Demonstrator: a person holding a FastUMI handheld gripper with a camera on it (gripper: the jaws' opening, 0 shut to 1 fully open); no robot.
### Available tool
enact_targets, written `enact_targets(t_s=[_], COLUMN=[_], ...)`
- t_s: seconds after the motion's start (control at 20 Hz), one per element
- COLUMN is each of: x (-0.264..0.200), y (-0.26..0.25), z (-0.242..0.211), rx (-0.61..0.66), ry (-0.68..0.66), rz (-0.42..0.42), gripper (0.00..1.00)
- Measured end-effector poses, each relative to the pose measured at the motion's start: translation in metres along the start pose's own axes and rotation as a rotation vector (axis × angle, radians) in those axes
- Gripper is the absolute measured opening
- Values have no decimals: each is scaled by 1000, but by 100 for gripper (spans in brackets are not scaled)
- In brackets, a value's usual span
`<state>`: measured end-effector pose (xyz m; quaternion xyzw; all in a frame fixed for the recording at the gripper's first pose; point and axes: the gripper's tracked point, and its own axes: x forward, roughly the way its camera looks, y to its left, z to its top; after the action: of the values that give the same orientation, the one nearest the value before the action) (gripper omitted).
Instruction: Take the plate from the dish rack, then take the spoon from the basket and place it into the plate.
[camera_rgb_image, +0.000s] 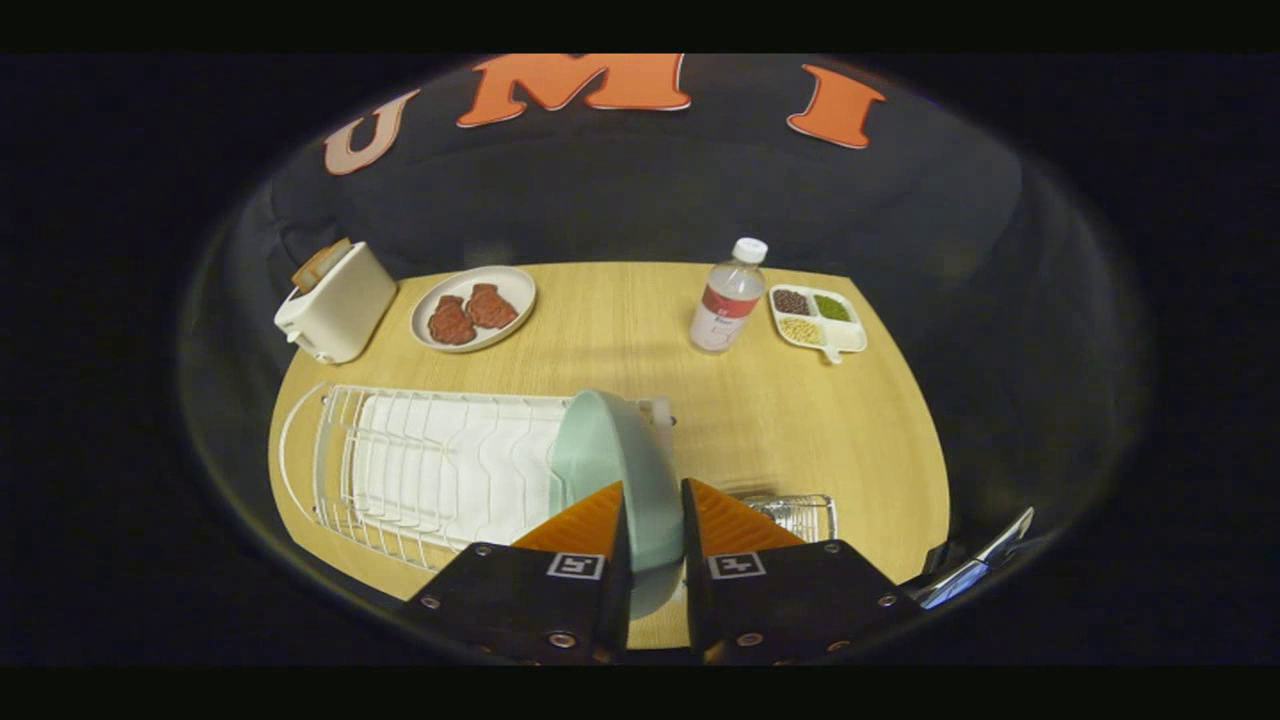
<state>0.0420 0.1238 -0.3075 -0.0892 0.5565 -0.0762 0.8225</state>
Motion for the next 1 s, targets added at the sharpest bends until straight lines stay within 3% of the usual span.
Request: enact_targets(t_s=[0.15, 0.35, 0.65, 1.0], x=[-11, -27, -51, -83], y=[2, -10, -16, -27], z=[-1, 11, -4, -58], rx=[-12, -83, 2, 157], ry=[-18, -110, -127, -104], rz=[-35, -144, -140, 22], gripper=[23, 21, 18, 18])
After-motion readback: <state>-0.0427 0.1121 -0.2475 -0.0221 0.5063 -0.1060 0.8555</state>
